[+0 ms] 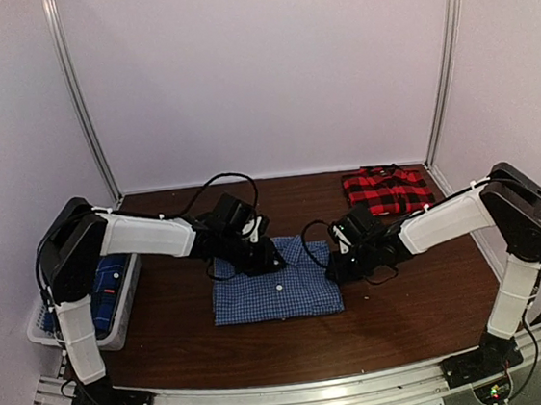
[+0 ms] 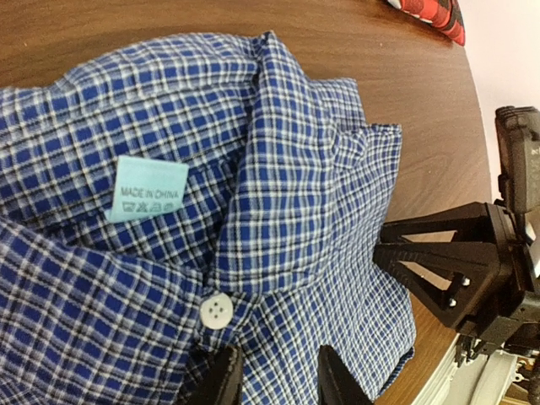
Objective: Fold and stack the long sleeve shirts
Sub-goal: Move the square-folded shirt to the center of the board.
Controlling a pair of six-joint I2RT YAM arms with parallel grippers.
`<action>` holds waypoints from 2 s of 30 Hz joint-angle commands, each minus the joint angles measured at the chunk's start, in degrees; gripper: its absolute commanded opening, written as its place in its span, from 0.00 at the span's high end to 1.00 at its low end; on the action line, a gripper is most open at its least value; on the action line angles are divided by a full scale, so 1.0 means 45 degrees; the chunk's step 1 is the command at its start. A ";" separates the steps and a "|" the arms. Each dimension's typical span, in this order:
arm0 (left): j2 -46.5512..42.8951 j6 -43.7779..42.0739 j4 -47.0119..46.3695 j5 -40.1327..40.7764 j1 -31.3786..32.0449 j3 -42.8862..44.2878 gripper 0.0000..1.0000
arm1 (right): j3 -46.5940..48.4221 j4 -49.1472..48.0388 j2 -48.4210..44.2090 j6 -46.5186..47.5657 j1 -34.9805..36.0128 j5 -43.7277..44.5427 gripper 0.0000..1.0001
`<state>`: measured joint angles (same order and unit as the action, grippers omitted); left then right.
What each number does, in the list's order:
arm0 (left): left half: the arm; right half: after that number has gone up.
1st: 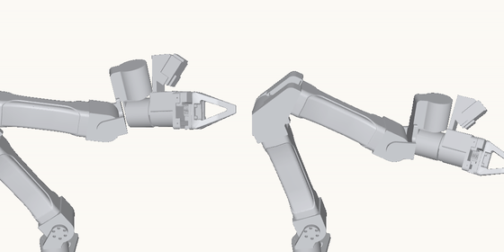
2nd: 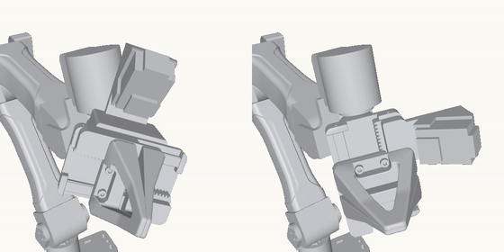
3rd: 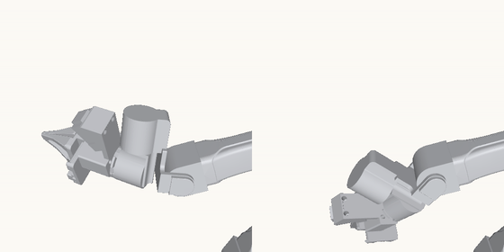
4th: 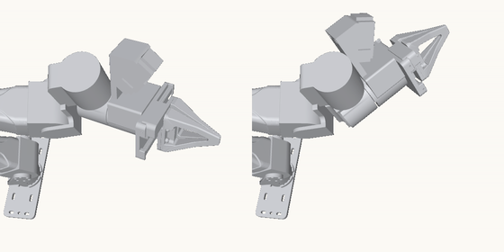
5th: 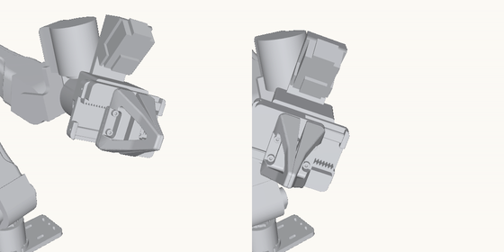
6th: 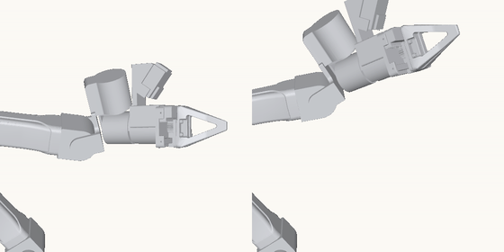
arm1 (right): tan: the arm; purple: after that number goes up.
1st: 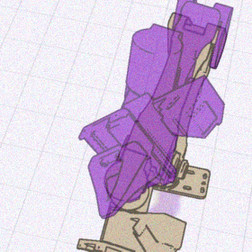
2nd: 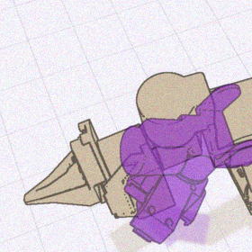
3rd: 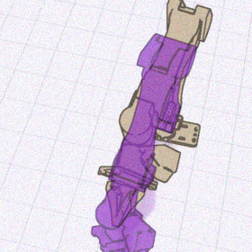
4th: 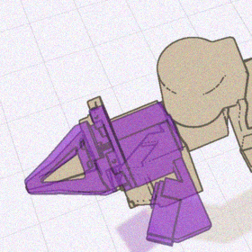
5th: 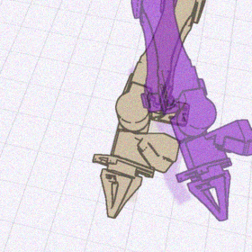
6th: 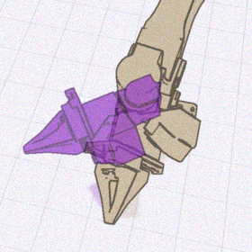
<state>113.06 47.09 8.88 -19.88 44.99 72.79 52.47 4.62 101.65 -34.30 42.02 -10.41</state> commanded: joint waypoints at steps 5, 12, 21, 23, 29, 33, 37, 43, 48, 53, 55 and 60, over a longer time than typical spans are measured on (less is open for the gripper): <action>0.0708 0.0456 -0.1080 -0.0259 -0.0121 0.0200 0.69 | -0.0292 -0.0345 -0.0382 -0.0225 -0.0023 0.0035 0.76; 0.0564 -0.0846 -0.0519 0.0022 -0.1122 -0.0635 0.70 | 0.0252 0.0910 -0.1622 0.0190 -0.0134 0.0796 0.69; 0.0257 -0.3737 0.0687 -0.0447 -0.3497 -0.0908 0.71 | 0.0177 0.1511 -0.3032 0.0546 -0.1034 0.1297 0.62; 0.0299 -0.4611 0.1044 -0.0595 -0.4090 -0.0665 0.71 | -0.0020 0.1484 -0.3273 0.0570 -0.1279 0.1282 0.61; 0.1168 -0.6533 0.2594 -0.0897 -0.5393 0.1365 0.70 | -0.0609 0.1372 -0.3749 0.0660 -0.1862 0.1215 0.61; 0.1786 -0.6887 0.3332 -0.1273 -0.5526 0.2961 0.70 | -0.1026 0.1346 -0.4132 0.0701 -0.2241 0.1150 0.61; 0.1582 -0.6235 0.3352 -0.1509 -0.5109 0.3867 0.70 | -0.1288 0.1469 -0.4575 0.0800 -0.2521 0.1223 0.61; 0.1427 -0.4934 0.3063 -0.0801 -0.3558 0.4620 0.69 | -0.1343 0.1580 -0.5008 0.0907 -0.2893 0.1464 0.61; 0.2265 -0.3746 0.2309 -0.0305 -0.2364 0.4925 0.70 | -0.0810 0.1790 -0.5063 0.0855 -0.3033 0.1639 0.59; 0.3231 -0.2666 0.2035 0.0606 -0.1522 0.5410 0.70 | -0.0394 0.1892 -0.5313 0.0799 -0.3041 0.1888 0.54; 0.3711 -0.2355 0.1983 0.0602 -0.1321 0.5675 0.71 | -0.0227 0.2027 -0.5341 0.0822 -0.3029 0.2074 0.52; 0.4474 -0.1927 0.1950 0.0310 -0.0967 0.5879 0.71 | 0.0234 0.2176 -0.5547 0.0830 -0.3049 0.2255 0.45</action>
<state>131.26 35.40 19.33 -19.07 39.83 97.32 51.09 13.63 78.83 -31.14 28.56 -2.61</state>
